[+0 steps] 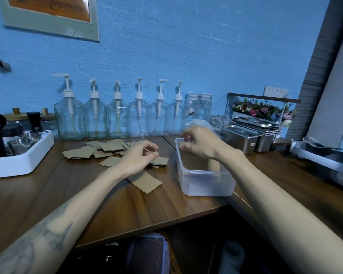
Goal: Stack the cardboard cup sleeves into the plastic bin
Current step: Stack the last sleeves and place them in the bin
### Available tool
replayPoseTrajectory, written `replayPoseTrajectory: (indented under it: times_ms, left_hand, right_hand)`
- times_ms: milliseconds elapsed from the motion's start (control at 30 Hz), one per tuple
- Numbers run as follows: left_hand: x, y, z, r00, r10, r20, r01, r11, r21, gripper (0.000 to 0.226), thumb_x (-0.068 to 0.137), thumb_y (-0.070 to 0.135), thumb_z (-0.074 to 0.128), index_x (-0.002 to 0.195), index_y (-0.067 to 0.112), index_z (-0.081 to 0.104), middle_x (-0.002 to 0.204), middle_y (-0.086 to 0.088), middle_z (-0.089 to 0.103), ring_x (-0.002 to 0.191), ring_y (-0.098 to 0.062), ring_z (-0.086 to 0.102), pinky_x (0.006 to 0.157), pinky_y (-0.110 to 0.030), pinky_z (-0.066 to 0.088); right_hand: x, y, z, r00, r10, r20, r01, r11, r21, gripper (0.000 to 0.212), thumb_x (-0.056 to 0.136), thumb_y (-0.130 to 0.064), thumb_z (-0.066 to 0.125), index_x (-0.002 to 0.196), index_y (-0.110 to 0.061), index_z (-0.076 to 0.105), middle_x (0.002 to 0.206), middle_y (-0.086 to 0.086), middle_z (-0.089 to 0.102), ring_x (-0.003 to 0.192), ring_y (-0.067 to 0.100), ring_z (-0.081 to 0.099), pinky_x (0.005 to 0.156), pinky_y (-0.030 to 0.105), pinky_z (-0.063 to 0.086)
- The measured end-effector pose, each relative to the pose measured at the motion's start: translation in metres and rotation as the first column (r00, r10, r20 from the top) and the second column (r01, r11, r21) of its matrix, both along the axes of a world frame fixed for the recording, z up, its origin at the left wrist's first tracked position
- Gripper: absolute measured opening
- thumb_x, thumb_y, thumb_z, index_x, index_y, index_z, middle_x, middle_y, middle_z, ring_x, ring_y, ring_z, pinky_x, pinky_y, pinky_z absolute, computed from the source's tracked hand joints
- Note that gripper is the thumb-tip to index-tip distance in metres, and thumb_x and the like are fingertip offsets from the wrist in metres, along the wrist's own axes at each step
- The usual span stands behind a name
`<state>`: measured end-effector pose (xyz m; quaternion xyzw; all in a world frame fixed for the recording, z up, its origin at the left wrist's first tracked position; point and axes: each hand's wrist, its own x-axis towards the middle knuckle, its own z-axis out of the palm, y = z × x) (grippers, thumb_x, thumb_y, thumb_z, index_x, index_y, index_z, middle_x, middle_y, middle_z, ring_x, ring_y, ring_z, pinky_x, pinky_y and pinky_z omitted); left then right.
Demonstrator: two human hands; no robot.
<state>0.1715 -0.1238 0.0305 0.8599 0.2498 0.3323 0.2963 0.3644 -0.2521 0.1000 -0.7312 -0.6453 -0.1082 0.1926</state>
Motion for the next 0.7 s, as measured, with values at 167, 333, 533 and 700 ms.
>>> replayPoseTrajectory:
  times_ms: [167,333,533,700]
  left_hand:
    - [-0.042,0.015,-0.006,0.986,0.070,-0.152,-0.048,0.988,0.148,0.022,0.097,0.023,0.059,0.117,0.017,0.063,0.116,0.001,0.057,0.105,-0.011,0.056,0.086,-0.020,0.038]
    - [-0.068,0.024,-0.024,0.979,0.095,-0.183,-0.062,0.981,0.182,0.016,0.093,0.030,0.064,0.109,0.029,0.061,0.112,0.004,0.057,0.106,-0.010,0.055,0.086,-0.021,0.040]
    - [-0.082,0.033,-0.029,0.960,0.150,-0.235,-0.096,0.970,0.224,0.025,0.093,0.031,0.063,0.115,0.021,0.064,0.111,0.003,0.056,0.106,-0.013,0.056,0.098,-0.038,0.046]
    - [-0.100,0.043,-0.027,0.964,0.149,-0.221,-0.114,0.980,0.162,0.032,0.093,0.036,0.063,0.122,0.022,0.061,0.115,0.005,0.058,0.102,-0.013,0.057,0.096,-0.030,0.046]
  right_hand:
    - [-0.057,0.014,-0.004,0.993,0.110,-0.038,-0.108,0.993,0.040,0.039,0.092,-0.030,0.066,0.127,-0.013,0.060,0.109,0.004,0.060,0.106,0.024,0.058,0.091,0.037,0.046]
    - [-0.113,0.030,-0.034,0.992,0.113,0.051,-0.111,0.993,-0.038,0.039,0.096,-0.036,0.057,0.125,-0.011,0.062,0.124,0.011,0.056,0.120,0.031,0.051,0.095,0.040,0.043]
    - [-0.127,0.037,-0.077,0.991,-0.116,0.067,0.131,0.939,-0.319,0.071,0.091,-0.065,0.048,0.125,-0.004,0.061,0.143,0.017,0.038,0.131,0.039,0.040,0.101,0.047,0.040]
    - [-0.119,0.045,-0.083,0.987,-0.088,-0.135,0.055,0.971,-0.231,0.079,0.078,-0.066,0.066,0.134,-0.013,0.050,0.139,0.008,0.045,0.131,0.029,0.039,0.103,0.043,0.040]
